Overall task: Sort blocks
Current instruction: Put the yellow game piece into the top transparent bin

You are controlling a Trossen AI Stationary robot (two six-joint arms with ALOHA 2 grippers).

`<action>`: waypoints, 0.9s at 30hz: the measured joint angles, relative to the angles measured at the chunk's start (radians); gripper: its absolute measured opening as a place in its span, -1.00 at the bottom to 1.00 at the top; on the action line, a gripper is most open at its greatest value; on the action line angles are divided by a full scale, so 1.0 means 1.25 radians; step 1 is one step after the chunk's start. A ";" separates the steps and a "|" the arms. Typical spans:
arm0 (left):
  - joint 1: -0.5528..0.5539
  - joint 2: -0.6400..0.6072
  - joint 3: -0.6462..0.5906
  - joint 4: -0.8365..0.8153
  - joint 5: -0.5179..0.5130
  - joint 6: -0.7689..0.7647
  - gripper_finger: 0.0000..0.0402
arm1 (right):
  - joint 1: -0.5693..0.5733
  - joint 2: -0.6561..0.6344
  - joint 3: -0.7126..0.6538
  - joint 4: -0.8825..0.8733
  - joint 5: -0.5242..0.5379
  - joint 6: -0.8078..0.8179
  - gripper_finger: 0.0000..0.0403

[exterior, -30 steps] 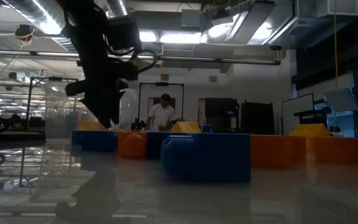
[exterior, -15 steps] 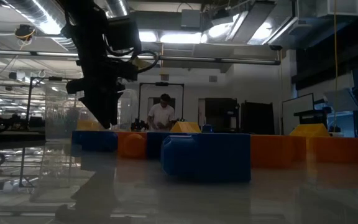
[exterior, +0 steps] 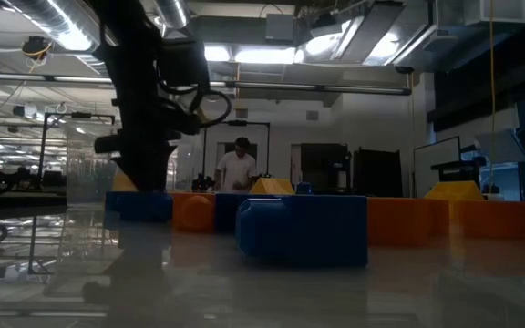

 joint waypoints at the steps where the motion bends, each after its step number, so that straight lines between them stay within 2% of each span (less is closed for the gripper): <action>1: -0.001 0.004 0.000 0.005 -0.023 0.005 0.02 | 0.000 0.000 0.000 0.000 0.006 0.000 -0.04; 4: -0.006 0.010 -0.002 0.009 -0.079 0.012 0.02 | 0.000 0.000 0.000 0.000 0.015 0.000 -0.04; 14: -0.008 0.012 -0.005 -0.001 -0.171 -0.015 0.02 | 0.000 0.000 0.000 -0.001 0.016 0.000 -0.04; 27: -0.009 0.024 -0.005 -0.001 -0.225 -0.014 0.02 | 0.000 0.000 0.000 0.000 0.016 0.000 -0.04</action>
